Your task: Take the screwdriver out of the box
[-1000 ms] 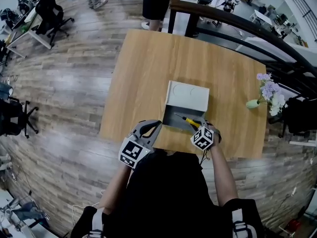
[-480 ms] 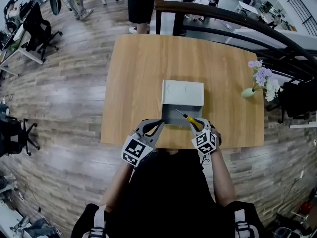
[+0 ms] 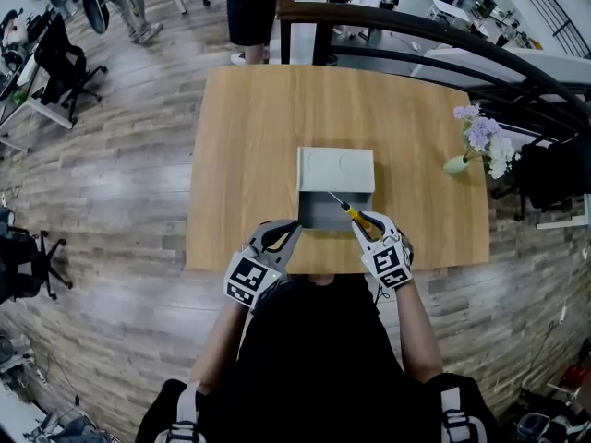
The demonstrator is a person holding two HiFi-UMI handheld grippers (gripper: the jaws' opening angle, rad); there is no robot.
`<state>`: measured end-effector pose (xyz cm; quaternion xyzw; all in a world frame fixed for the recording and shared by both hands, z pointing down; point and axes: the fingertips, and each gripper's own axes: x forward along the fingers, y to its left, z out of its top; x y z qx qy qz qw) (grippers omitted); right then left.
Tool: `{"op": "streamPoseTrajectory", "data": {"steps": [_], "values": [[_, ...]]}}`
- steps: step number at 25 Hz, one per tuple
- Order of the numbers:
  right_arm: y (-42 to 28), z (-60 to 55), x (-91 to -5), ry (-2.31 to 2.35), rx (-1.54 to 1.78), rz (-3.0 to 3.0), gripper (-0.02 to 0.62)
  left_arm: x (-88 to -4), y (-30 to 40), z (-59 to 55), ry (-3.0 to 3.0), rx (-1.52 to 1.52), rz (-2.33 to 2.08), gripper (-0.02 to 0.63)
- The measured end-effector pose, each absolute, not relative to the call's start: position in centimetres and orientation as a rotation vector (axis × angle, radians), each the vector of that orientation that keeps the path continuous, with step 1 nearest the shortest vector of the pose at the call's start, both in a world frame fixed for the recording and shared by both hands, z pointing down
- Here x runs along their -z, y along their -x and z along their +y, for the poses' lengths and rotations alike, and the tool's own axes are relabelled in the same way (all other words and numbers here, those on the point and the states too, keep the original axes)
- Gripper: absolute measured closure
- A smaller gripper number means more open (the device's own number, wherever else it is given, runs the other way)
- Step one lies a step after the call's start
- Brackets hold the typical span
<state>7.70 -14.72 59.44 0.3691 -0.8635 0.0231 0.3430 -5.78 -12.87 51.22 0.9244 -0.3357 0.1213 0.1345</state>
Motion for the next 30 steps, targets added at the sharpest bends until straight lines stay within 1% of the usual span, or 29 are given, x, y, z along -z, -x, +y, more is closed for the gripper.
{"op": "streamPoseTrajectory", "data": {"steps": [8, 18, 24, 30], "values": [[-6.5, -15.1, -55.0, -1.036, -0.116, -2.397, 0.502, -51.2, 5.0, -12.4, -2.691, -0.343, -0.962, 0.583], [-5.7, -13.9, -52.1, -1.044, -0.117, -2.489, 0.502, -51.3, 5.1, -11.8, -2.698, -0.353, -0.953, 0.584], [-4.7, -12.9, -50.4, -1.028, -0.087, -2.523, 0.502, -51.4, 4.5, -11.2, -2.705, -0.358, -0.933, 0.583], [-3.9, -12.4, -48.8, -0.993, 0.015, -2.550, 0.502, -51.8, 4.7, -11.0, -2.707, -0.368, -0.925, 0.583]]}}
